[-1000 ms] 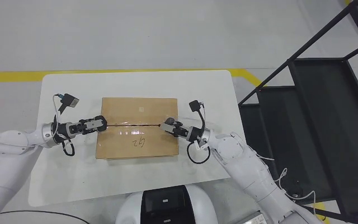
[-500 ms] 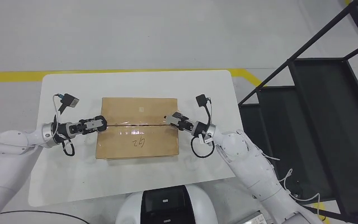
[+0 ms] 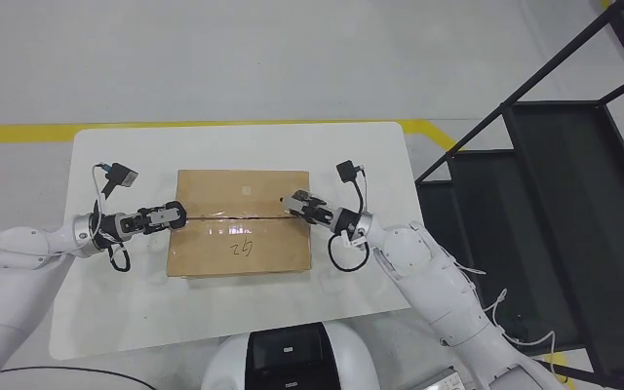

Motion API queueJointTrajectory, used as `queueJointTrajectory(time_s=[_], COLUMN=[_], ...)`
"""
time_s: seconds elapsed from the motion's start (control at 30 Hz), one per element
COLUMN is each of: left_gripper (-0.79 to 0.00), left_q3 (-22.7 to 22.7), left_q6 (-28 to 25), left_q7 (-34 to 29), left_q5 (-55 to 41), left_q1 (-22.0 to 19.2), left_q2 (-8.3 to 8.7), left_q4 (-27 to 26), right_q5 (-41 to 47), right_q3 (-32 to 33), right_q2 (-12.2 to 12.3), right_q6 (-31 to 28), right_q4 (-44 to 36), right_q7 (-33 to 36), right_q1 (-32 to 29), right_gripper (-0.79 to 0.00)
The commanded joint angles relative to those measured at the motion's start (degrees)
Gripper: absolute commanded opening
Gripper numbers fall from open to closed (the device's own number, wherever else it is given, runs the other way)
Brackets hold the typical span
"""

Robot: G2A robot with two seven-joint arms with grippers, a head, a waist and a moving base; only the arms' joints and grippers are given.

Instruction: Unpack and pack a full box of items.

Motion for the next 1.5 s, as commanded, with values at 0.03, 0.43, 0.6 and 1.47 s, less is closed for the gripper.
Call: queueJointTrajectory(time_s=[0.03, 0.43, 0.6, 1.47], left_gripper=[0.000, 0.000, 0.000, 0.000], left_q3=[0.0, 0.0, 0.0, -4.3], left_q6=[0.0, 0.0, 0.0, 2.5], left_q7=[0.0, 0.0, 0.0, 2.7], left_q5=[0.0, 0.0, 0.0, 3.2], left_q1=[0.0, 0.0, 0.0, 3.6], left_q2=[0.00, 0.00, 0.00, -0.50], left_q4=[0.0, 0.0, 0.0, -3.8], right_q5=[-1.1, -2.6, -2.3, -9.1], right_q3=[-0.1, 0.7, -0.3, -11.8], right_q2=[0.0, 0.3, 0.1, -2.8], right_q6=[0.5, -0.7, -0.5, 4.2], right_q4=[0.2, -1.8, -1.4, 6.2], right_q7=[-0.6, 0.0, 1.2, 1.7], right_q1=[0.2, -0.8, -0.2, 8.3], right_gripper=[-0.785, -0.785, -0.785, 0.000])
